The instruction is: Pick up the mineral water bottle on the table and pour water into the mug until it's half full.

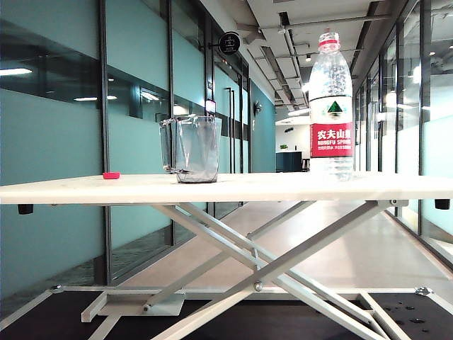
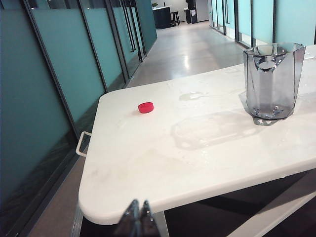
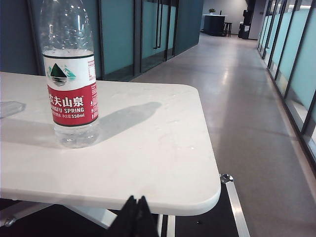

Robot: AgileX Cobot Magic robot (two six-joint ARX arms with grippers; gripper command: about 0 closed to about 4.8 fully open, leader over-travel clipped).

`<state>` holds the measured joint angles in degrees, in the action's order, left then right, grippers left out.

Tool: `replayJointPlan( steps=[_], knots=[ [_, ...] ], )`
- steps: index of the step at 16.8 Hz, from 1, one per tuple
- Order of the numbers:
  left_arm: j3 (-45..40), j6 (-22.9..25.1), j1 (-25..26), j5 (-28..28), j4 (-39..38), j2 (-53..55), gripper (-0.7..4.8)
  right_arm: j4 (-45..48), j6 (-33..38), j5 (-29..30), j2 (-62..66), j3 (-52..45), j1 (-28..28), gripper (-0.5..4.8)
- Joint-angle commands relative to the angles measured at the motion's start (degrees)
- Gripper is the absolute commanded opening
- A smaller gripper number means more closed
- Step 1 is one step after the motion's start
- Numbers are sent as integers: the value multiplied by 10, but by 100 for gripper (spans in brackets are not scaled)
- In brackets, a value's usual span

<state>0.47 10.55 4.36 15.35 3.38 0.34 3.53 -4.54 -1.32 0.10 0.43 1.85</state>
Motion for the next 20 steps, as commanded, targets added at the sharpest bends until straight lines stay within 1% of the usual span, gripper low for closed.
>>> replayJointPlan(
  steps=[1,10,11,12,13,14,15,17,18,19,20],
  knots=[
    [1,0,0,-1,4,0,-5,6,0,0,-1,-1,1,-6],
    [1,0,0,-1,4,0,-5,9,1,3,-1,-1,1,-6],
    [1,-1,0,0,4,0,-5,11,12,17,-1,-1,1,-6],
    [1,-1,0,5,4,0,-5,15,35,49,-1,-1,1,-6],
    [1,-10,0,15,5,0,-5,19,48,105,-1,-1,1,-5],
    [1,-41,0,43,5,0,-5,21,47,176,-1,-1,2,-6],
    [1,-75,0,92,5,0,-5,23,47,231,-1,-1,6,-6],
    [1,-90,0,175,5,0,-5,26,45,233,-1,-1,17,-5],
    [1,-91,0,203,5,0,-5,32,42,224,-1,-1,21,0],
    [1,-91,0,236,5,0,-5,47,40,216,1,-1,26,57],
    [1,-91,0,254,5,0,-5,75,25,209,1,-1,33,196]
  ],
)
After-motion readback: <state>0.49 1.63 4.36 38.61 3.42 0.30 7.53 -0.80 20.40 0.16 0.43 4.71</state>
